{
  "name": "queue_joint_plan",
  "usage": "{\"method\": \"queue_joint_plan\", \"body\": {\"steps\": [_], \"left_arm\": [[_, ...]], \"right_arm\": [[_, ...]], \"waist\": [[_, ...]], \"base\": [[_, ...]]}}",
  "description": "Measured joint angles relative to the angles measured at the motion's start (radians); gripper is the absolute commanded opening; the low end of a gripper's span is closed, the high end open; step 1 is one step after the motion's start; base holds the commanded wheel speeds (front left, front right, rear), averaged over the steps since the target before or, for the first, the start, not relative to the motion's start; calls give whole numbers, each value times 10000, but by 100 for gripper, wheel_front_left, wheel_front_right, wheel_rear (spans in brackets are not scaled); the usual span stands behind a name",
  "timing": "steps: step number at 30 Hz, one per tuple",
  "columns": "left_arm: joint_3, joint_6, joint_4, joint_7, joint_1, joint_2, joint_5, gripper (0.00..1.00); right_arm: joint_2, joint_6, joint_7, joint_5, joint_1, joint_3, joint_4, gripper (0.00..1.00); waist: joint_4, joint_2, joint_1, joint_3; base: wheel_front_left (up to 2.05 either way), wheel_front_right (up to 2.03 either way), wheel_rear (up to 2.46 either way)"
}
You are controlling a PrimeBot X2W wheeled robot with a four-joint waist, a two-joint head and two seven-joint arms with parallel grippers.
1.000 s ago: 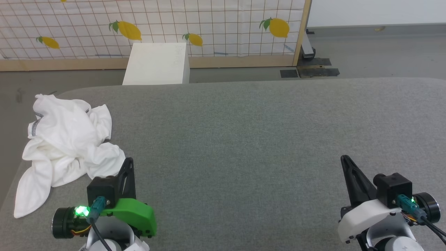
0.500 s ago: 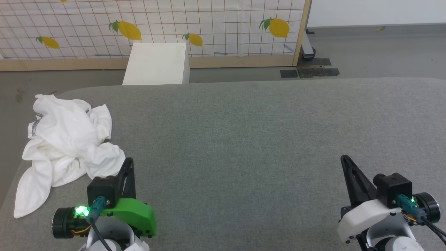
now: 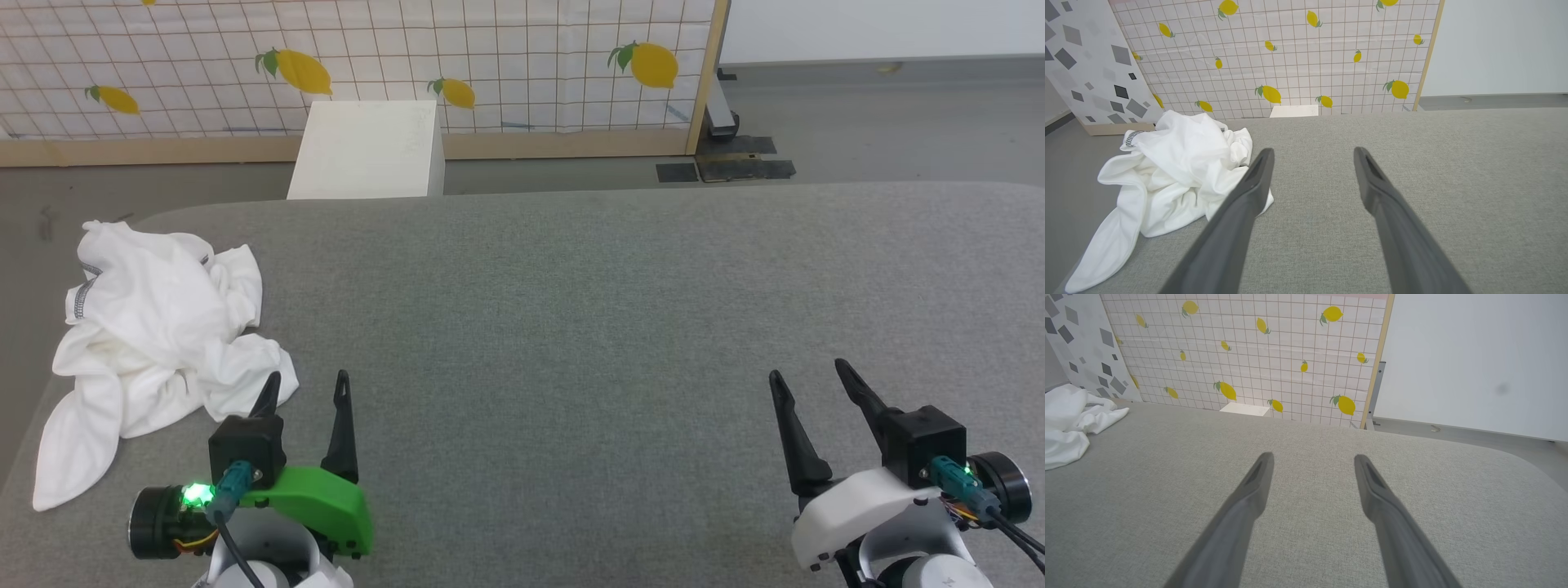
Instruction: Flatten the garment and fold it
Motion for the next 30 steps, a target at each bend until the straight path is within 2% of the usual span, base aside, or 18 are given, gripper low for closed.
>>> {"method": "queue_joint_plan", "body": {"steps": [12, 30], "left_arm": [[-140, 81, 228, -255, -44, 0, -205, 100], [-146, 261, 376, -623, -118, 13, -627, 100]], "right_arm": [[0, 0, -207, 117, 0, -23, 52, 100], [2, 0, -418, 360, -11, -35, 82, 100]], "waist": [[273, 0, 0, 36], [1341, 0, 0, 201]], "base": [[0, 0, 0], [0, 0, 0]]}}
